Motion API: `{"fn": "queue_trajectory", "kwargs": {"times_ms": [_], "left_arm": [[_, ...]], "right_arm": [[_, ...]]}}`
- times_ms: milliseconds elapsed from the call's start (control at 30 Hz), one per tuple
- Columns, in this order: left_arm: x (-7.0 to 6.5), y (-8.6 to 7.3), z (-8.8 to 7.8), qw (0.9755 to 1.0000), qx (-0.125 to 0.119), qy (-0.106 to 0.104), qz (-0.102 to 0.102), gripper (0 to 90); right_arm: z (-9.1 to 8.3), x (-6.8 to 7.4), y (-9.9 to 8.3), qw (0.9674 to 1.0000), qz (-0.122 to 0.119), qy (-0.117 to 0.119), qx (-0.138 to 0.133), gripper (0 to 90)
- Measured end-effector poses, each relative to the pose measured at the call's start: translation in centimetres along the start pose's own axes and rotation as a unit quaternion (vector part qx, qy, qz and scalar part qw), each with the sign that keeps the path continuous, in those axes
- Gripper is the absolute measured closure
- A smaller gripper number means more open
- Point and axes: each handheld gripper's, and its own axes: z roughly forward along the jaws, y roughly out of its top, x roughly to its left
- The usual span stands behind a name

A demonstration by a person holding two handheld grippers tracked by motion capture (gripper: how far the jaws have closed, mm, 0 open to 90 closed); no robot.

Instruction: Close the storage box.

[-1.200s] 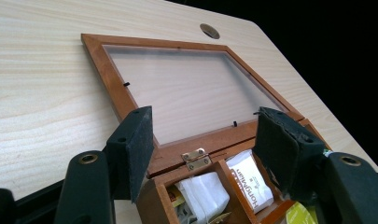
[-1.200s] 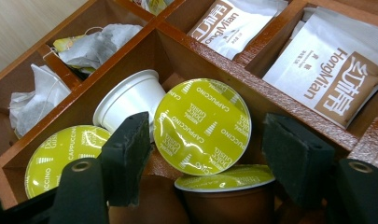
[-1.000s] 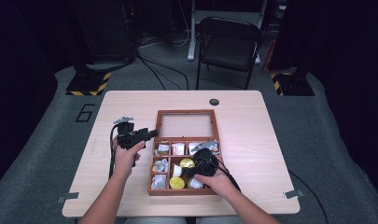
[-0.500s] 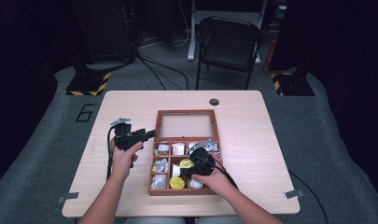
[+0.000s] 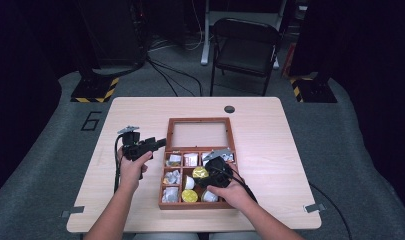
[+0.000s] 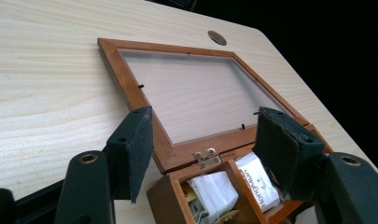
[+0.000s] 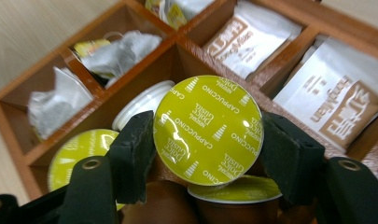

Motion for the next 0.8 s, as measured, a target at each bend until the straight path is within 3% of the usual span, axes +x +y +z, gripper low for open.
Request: {"fn": "queue_trajectory", "kwargs": {"times_ms": [200,233,367,467,567,800], "left_arm": [[0.2,0.0,-0.1,1.0,0.0,0.001,0.003,37.2],[0.2,0.0,-0.1,1.0,0.0,0.001,0.003,37.2],[0.2,0.0,0.0,1.0,0.003,0.001,0.001,37.2],[0.1,0.0,0.1,1.0,0.001,0.001,0.002,37.2],[0.1,0.0,0.2,1.0,0.003,0.001,0.002,37.2],[0.1,0.0,0.3,1.0,0.002,0.001,0.0,37.2]], "right_arm": [[-1.7,-0.5,0.5,0.9999,0.007,0.005,-0.012,37.1],[-2.4,-0.7,0.5,0.9996,0.011,0.007,-0.025,37.1],[-4.0,-1.3,0.4,0.999,0.01,-0.006,-0.044,37.1],[-5.5,-2.9,-0.2,0.9977,0.024,-0.031,-0.054,37.1],[-6.7,-4.9,-0.9,0.9951,0.059,-0.04,-0.068,37.1],[-8.5,-9.5,-2.8,0.9857,0.111,-0.1,-0.079,37.1]]}}
